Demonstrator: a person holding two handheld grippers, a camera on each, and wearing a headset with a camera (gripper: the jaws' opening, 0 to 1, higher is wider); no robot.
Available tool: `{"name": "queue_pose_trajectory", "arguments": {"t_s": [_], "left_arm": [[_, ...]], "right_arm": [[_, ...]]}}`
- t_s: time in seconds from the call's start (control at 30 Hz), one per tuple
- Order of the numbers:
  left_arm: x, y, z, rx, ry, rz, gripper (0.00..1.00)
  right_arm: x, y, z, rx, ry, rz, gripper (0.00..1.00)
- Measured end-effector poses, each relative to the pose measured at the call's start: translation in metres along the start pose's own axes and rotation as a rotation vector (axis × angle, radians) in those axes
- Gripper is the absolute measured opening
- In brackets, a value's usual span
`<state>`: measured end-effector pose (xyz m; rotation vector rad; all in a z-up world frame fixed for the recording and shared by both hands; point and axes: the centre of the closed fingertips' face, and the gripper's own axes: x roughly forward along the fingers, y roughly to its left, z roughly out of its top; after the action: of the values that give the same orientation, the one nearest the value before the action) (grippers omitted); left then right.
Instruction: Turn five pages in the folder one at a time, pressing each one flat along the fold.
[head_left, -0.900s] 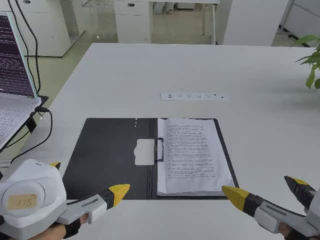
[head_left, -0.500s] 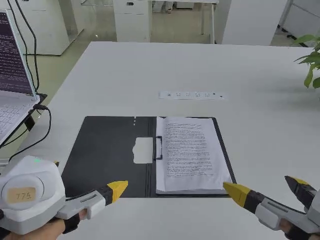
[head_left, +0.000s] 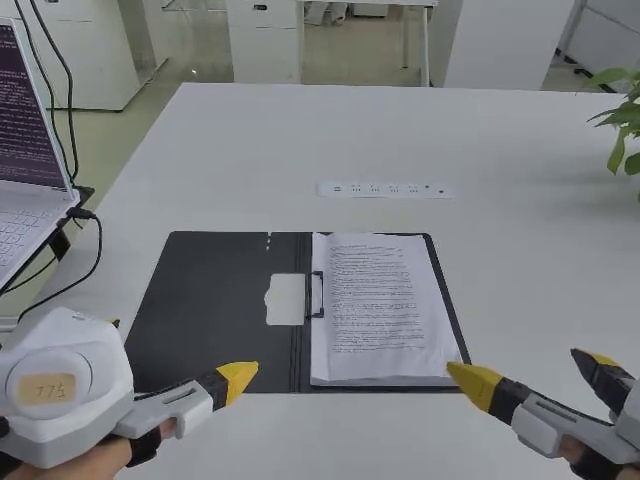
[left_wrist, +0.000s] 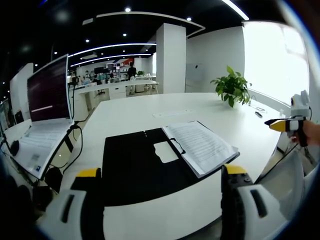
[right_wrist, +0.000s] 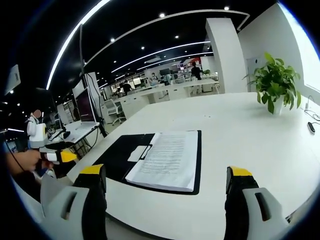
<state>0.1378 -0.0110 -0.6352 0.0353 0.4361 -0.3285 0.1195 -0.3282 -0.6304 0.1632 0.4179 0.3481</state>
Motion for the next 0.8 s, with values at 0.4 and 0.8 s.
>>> {"name": "queue_pose_trajectory", "arguments": {"t_s": [0.4, 0.8], "left_arm": [[-0.006, -0.004, -0.001, -0.003, 0.007, 0.003, 0.99], [-0.005, -0.006, -0.007, 0.003, 0.021, 0.002, 0.99]], "right_arm": [[0.008, 0.007, 0.001, -0.008, 0.006, 0.029, 1.00], [0.012, 0.008, -0.001, -0.010, 0.013, 0.040, 1.00]]}}
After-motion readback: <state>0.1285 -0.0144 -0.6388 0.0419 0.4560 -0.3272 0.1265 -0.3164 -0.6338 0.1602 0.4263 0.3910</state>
